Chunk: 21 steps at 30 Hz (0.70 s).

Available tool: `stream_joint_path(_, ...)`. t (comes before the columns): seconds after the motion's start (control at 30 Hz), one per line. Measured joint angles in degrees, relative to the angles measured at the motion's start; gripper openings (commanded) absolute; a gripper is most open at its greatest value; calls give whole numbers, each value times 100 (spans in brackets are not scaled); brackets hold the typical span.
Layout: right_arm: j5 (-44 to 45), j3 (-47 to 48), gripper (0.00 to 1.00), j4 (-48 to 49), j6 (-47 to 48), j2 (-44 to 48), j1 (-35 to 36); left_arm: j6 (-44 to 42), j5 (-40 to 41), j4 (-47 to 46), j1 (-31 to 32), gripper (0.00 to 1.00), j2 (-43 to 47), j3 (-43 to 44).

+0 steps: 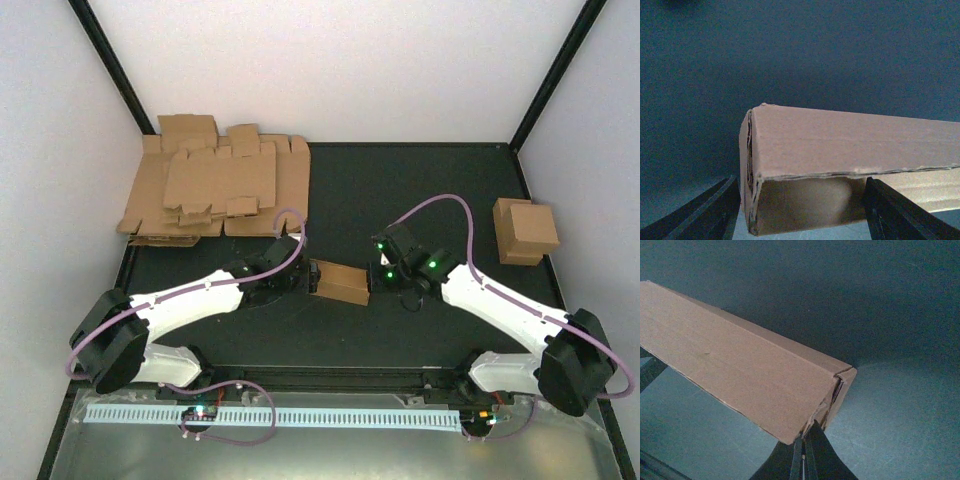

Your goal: Fold the paper box

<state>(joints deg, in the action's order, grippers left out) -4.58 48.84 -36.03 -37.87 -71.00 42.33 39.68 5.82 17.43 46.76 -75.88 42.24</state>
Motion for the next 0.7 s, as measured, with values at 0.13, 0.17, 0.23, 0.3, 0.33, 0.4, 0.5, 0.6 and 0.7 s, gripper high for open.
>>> stream_joint_path(0.13,144,-11,3,11,-9,0,92,0,0,2,0,70,0,2)
stream_joint_path(0.17,181,-11,4,9,-17,0,116,2,0,4,0,70,0,2)
stream_joint_path(0.23,247,-13,14,7,-26,2,153,2,0,4,0,70,0,4)
stream_joint_path(0.3,275,-20,20,-31,0,0,188,2,0,4,0,70,0,4)
stream_joint_path(0.33,275,-44,21,-50,-26,-2,208,2,0,4,0,70,0,4)
stream_joint_path(0.4,264,-105,14,-116,-11,-2,247,2,2,4,0,70,0,4)
stream_joint_path(0.5,247,-168,5,-153,-17,0,262,2,2,4,0,70,0,4)
stream_joint_path(0.6,238,-173,15,-157,-22,2,267,2,2,4,4,70,0,4)
stream_joint_path(0.7,238,-173,25,-166,-59,2,267,2,13,4,15,70,0,4)
